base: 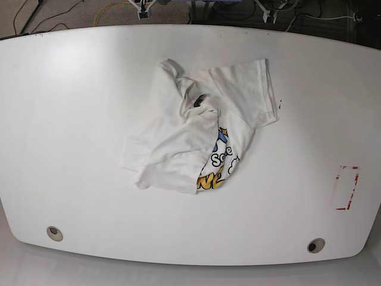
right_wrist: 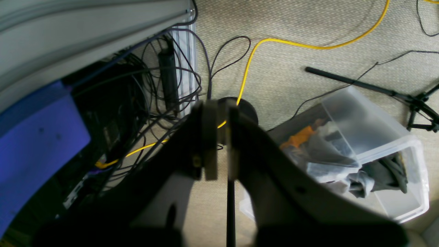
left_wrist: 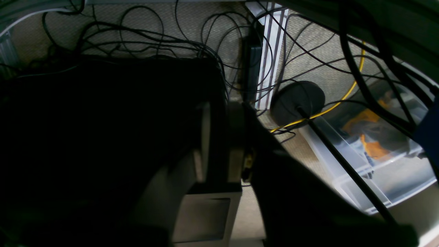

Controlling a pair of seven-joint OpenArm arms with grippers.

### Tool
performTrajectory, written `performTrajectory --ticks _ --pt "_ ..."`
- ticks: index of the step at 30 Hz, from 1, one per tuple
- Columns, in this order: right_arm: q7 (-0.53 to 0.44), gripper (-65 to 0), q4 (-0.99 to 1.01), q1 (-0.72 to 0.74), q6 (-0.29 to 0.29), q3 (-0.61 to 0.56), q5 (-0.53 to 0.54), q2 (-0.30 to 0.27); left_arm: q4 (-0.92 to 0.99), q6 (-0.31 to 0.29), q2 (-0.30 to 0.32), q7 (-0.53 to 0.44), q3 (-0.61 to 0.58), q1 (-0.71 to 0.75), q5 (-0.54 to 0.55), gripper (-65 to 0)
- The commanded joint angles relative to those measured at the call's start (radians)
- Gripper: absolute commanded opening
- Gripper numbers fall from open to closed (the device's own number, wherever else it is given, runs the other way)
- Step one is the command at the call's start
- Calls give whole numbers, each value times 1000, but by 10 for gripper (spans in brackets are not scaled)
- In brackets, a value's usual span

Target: Layout the t-shirt on the table in an organized manner, then fold the t-shirt properly

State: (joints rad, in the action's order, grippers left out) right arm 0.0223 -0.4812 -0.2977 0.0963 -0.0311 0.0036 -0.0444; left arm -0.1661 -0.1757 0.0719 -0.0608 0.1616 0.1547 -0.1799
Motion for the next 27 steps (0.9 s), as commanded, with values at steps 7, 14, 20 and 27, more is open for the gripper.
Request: performTrajectory --ticks 7,14,20,27 --pt "-9 -609 -36 -46 45 8 5 -20 -39 2 7 -3 5 28 -1 -577" --pt "-4 -610 -57 -54 66 7 4 -24 -84 4 7 -16 0 55 4 -574" --pt "1 -612 -62 -51 82 8 2 -18 -134 3 5 -7 6 66 12 -572" --pt "1 -609 -66 -51 76 9 1 -21 -203 1 3 0 10 81 21 -575"
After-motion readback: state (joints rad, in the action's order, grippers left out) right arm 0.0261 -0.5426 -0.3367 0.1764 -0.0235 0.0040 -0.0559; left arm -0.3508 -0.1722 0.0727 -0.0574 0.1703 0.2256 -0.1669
